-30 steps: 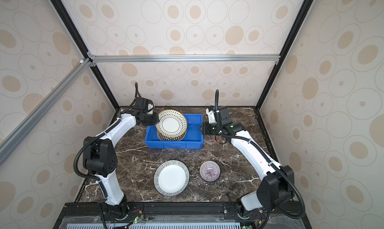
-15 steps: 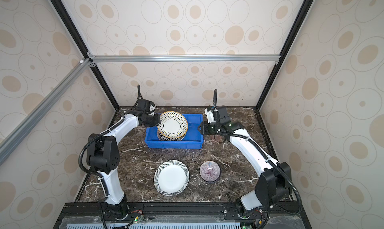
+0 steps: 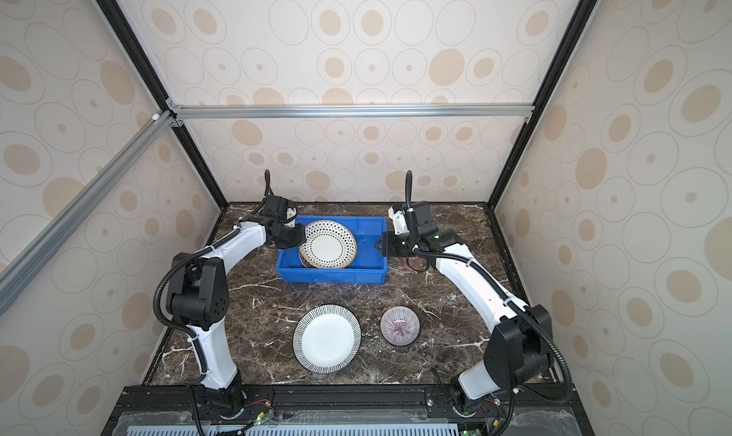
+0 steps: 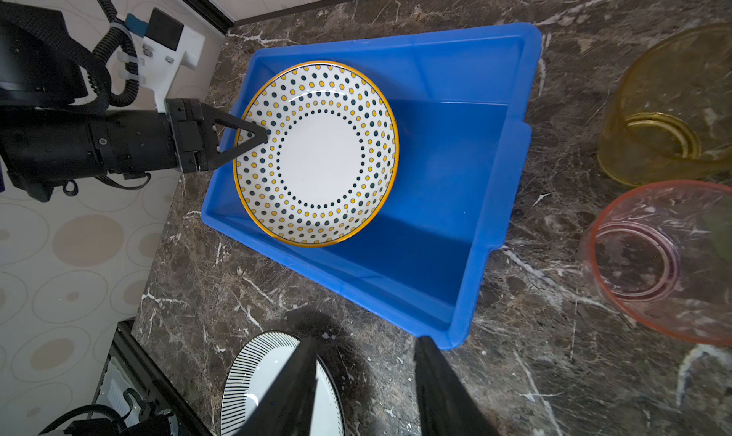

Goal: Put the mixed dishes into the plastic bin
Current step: 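Lower the dotted plate onto the flower plate in the bin with the left gripper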

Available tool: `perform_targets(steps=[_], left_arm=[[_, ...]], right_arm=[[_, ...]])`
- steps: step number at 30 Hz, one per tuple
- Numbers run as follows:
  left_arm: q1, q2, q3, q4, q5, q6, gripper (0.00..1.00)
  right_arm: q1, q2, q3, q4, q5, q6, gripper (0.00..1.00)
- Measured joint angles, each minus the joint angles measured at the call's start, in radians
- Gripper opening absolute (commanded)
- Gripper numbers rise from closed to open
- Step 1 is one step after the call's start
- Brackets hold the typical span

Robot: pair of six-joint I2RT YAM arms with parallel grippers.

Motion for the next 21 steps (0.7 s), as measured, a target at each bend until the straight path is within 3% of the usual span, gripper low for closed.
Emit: perform_targets(steps=[21], left_arm=[[0.003, 0.042, 0.000, 0.017, 0.008, -0.021, 0.00]], right_arm=[[0.000, 0.018, 0.000, 0.001, -0.027, 0.034, 0.44]])
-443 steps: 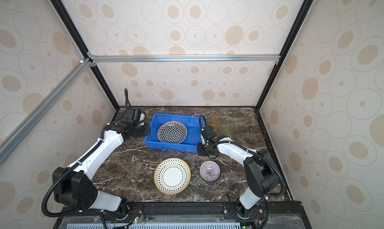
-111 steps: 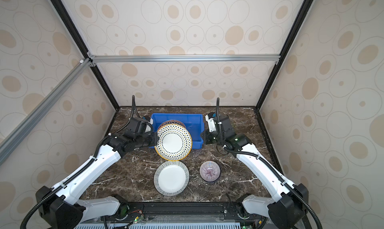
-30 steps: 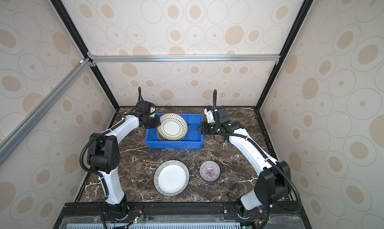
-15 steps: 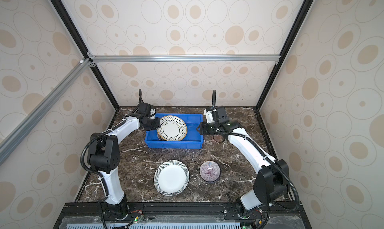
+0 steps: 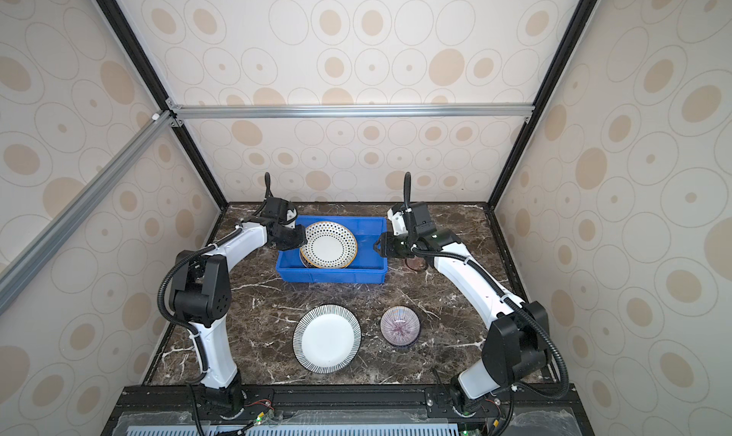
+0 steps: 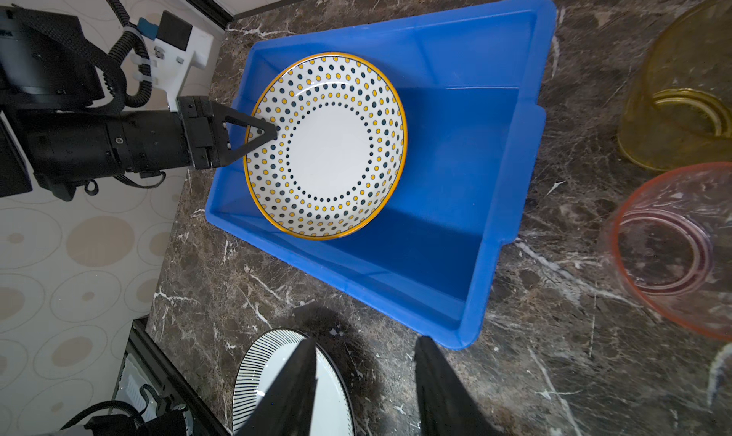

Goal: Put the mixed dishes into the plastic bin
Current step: 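Lower the dotted plate onto the flower plate in the bin with the left gripper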

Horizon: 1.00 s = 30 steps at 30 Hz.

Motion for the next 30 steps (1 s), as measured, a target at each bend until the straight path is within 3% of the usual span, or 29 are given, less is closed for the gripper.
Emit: perform_targets(steps=[30], left_arm=[[0.015, 0.018, -0.014, 0.000, 0.020, -0.003, 0.03]], right_arm=[[0.008, 0.000, 0.000, 0.013, -0.045, 0.015, 0.44]])
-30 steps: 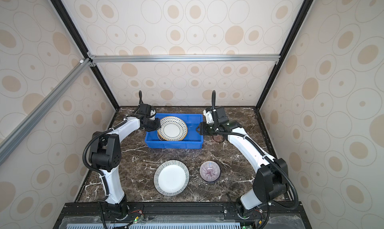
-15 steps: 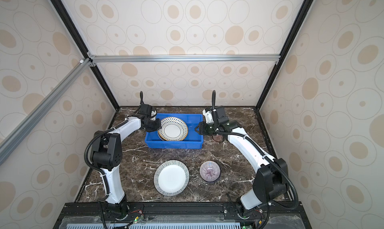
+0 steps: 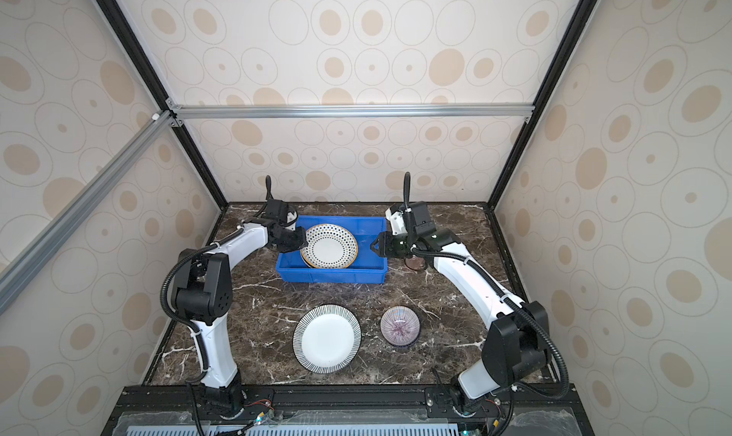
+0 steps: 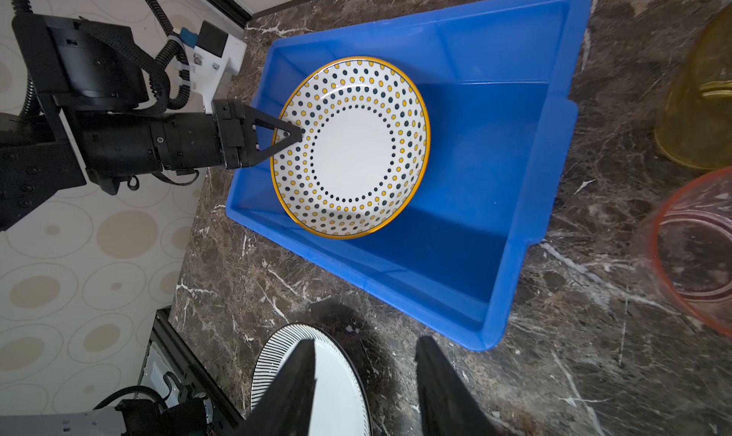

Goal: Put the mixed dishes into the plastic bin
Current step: 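Lower the dotted plate onto the flower plate in the bin with the left gripper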

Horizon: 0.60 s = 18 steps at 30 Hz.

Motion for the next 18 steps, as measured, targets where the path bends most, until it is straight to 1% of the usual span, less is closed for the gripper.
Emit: perform_targets(steps=[6, 18], left_arm=[[0.016, 0.000, -0.003, 0.000, -0.018, 0.004, 0.04], [0.023, 0.000, -0.013, 0.016, -0.013, 0.007, 0.05]], right_arm=[[0.004, 0.000, 0.000, 0.000, 0.000, 0.004, 0.44], [0.013, 0.000, 0.000, -0.006, 0.001, 0.007, 0.44]])
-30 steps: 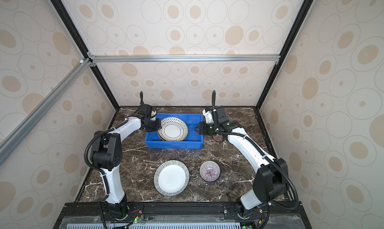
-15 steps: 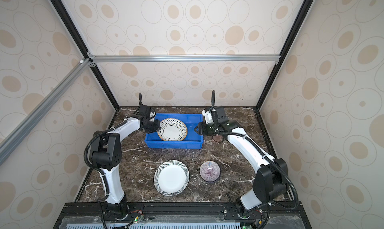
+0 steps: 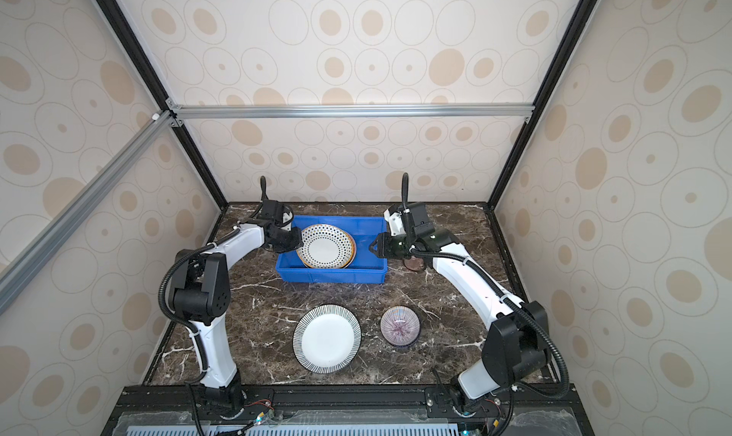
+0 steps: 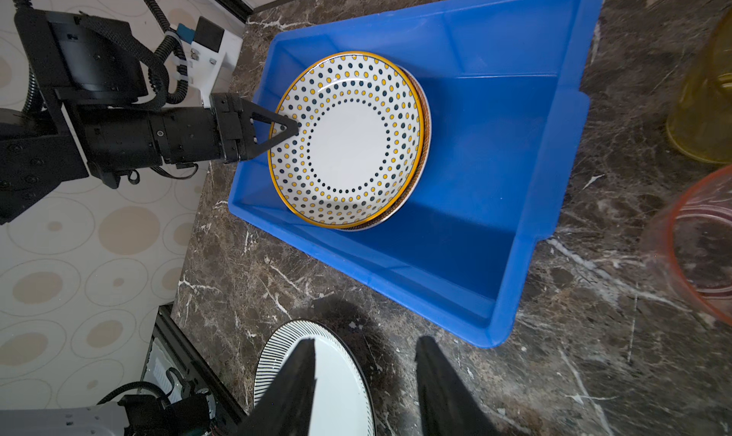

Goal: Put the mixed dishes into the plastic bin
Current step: 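Lower the dotted plate onto the flower plate in the bin with the left gripper, then open the left gripper and raise it out of the bin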

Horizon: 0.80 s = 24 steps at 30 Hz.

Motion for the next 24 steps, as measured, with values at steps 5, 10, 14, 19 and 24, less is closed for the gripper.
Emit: perform_targets(steps=[5, 10, 14, 19, 24], left_arm=[[0.000, -0.002, -0.007, 0.010, 0.007, 0.001, 0.07], [0.000, -0.002, -0.011, 0.016, 0.017, 0.002, 0.11], [0.000, -0.002, -0.015, 0.021, 0.008, 0.003, 0.13], [0.006, -0.002, -0.018, 0.023, 0.014, 0.007, 0.14], [0.006, -0.002, -0.018, 0.023, 0.015, 0.007, 0.14]], right_arm=[[0.006, 0.000, 0.000, 0.000, 0.000, 0.000, 0.44], [0.011, 0.000, 0.000, -0.001, 0.001, 0.000, 0.44], [0.017, 0.000, 0.000, -0.001, 0.002, 0.000, 0.44], [0.023, 0.000, 0.000, 0.000, 0.003, 0.001, 0.44], [0.028, 0.000, 0.000, 0.000, 0.002, 0.001, 0.44]])
